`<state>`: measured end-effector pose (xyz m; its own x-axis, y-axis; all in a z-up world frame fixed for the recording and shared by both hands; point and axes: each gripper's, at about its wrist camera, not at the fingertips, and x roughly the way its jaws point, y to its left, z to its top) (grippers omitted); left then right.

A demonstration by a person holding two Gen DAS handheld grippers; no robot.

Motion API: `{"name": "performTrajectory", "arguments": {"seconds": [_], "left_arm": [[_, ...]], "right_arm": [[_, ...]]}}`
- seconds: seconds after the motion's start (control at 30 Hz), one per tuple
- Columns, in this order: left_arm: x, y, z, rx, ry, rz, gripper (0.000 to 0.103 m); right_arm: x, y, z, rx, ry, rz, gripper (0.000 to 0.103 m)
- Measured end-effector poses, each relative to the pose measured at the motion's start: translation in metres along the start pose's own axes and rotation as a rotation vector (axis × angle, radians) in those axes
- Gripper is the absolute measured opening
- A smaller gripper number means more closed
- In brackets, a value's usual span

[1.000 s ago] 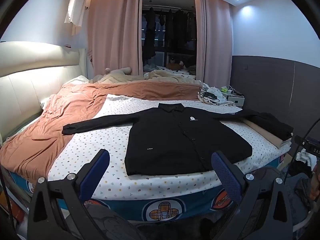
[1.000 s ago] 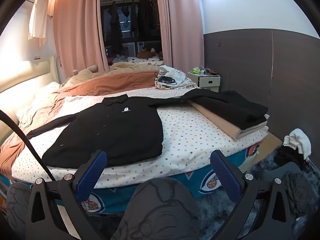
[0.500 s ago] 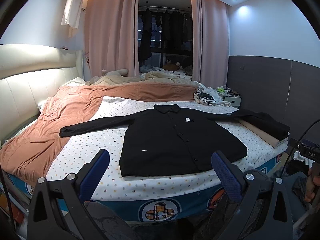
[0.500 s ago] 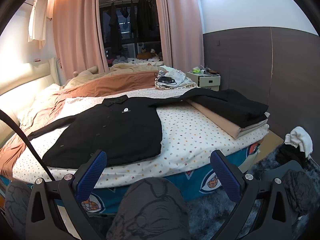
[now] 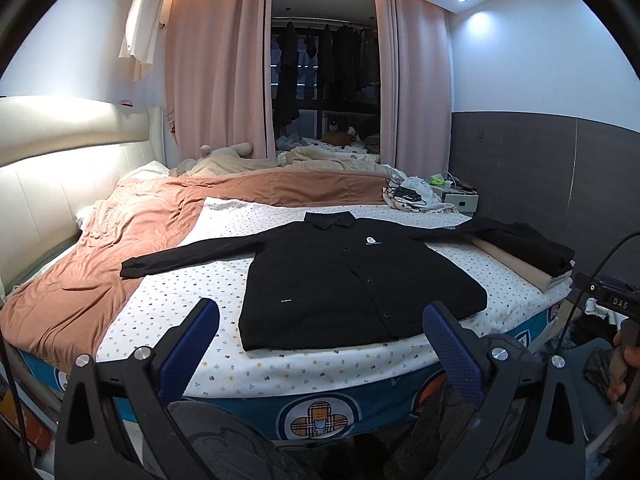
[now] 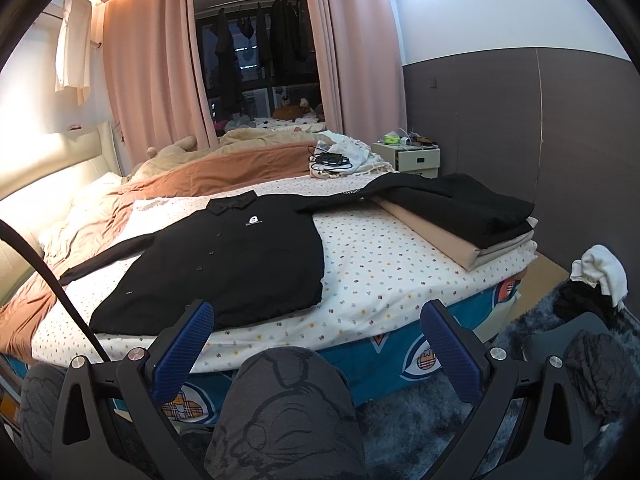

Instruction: Fold large clothes

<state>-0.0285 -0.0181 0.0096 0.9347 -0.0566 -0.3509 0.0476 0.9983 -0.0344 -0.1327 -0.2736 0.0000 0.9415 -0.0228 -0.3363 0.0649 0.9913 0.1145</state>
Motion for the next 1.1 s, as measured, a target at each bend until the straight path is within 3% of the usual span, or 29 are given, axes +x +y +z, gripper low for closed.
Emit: {"name": "performTrajectory", "arguments": {"seconds": [1.1], "left_arm": [[-0.009,0.006,0.001,-0.027,-0.005,-0.007,0.103]], "right_arm": [[-0.006,0.015,-0.003,-0.053,-0.022,-0.012,0.103]]}}
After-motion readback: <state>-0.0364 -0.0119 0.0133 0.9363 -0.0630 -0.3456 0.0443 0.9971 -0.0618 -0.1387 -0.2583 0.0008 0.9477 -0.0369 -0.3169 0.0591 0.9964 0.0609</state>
